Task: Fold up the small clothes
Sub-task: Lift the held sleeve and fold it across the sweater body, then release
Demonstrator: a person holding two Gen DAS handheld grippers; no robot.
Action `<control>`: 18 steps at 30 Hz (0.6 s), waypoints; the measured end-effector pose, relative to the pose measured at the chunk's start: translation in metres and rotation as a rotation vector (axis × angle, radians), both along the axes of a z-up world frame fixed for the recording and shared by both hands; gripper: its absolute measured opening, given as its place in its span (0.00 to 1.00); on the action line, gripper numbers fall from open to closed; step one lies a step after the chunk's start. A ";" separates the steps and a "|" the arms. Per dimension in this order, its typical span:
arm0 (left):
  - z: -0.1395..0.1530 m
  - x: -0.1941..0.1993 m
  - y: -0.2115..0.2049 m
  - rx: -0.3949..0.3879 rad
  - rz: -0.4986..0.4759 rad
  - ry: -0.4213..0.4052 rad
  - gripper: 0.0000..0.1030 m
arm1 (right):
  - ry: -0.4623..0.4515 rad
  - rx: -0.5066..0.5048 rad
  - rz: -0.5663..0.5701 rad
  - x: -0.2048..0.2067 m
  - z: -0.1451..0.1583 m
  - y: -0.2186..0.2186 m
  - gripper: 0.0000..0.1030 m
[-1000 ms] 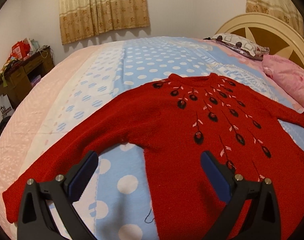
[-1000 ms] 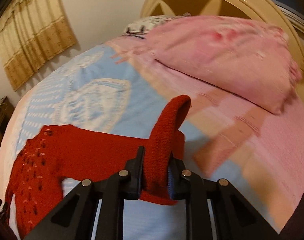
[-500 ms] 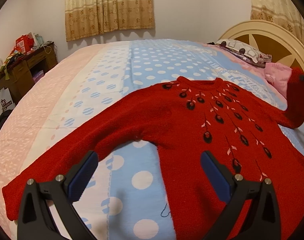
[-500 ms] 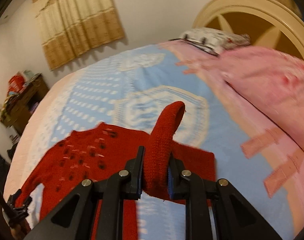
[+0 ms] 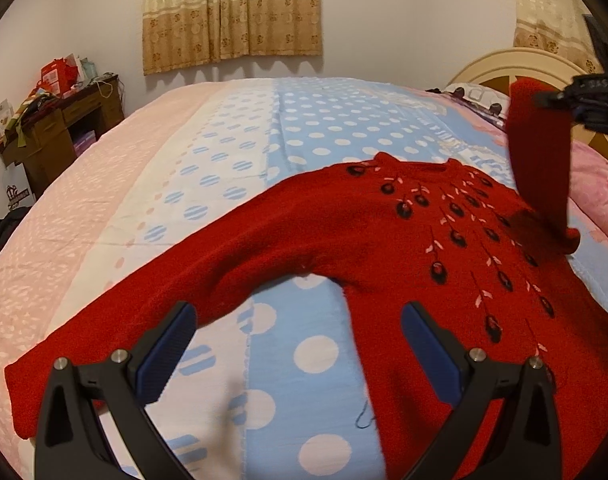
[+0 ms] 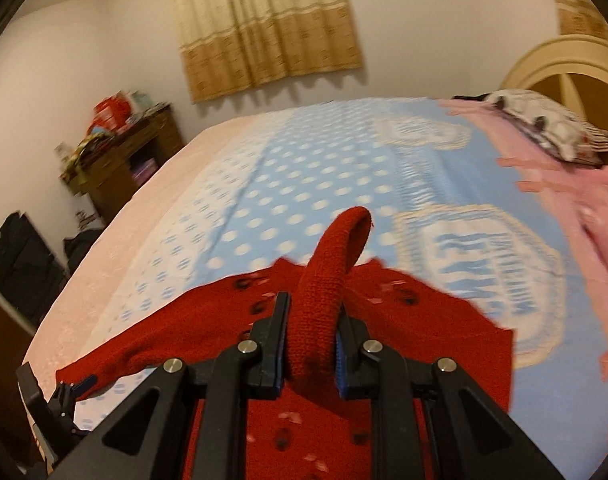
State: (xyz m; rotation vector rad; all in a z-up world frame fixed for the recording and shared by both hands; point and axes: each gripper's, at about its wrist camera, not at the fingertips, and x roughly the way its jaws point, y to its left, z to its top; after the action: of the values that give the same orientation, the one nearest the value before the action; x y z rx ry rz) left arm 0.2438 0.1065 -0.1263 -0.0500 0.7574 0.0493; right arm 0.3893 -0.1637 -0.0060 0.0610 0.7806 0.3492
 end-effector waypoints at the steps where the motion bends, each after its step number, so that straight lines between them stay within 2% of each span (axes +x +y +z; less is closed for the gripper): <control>1: 0.000 -0.001 0.002 0.003 0.006 0.001 1.00 | 0.011 0.002 0.015 0.001 -0.007 0.010 0.18; 7: 0.000 -0.002 0.018 0.022 0.043 0.006 1.00 | 0.080 -0.018 0.089 0.002 -0.061 0.064 0.18; 10: 0.000 0.000 0.025 0.008 0.046 0.023 1.00 | 0.127 0.041 0.120 0.003 -0.085 0.079 0.21; 11: 0.000 0.001 0.027 0.001 0.046 0.029 1.00 | 0.153 0.052 0.132 0.003 -0.093 0.083 0.25; 12: 0.000 0.001 0.028 -0.001 0.048 0.030 1.00 | 0.181 0.050 0.153 0.001 -0.102 0.088 0.40; 13: 0.001 0.001 0.027 0.005 0.049 0.030 1.00 | 0.193 0.036 0.169 -0.002 -0.107 0.090 0.64; 14: 0.002 0.001 0.025 0.010 0.040 0.031 1.00 | 0.192 0.024 0.176 -0.004 -0.109 0.092 0.75; 18: 0.006 0.007 0.014 0.012 0.003 0.039 1.00 | 0.183 -0.012 0.174 -0.024 -0.113 0.076 0.75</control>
State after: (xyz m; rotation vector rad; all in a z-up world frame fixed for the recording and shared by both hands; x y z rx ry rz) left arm 0.2507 0.1205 -0.1207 -0.0389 0.7961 0.0577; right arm 0.3657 -0.0879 -0.1188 0.0135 0.9720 0.5094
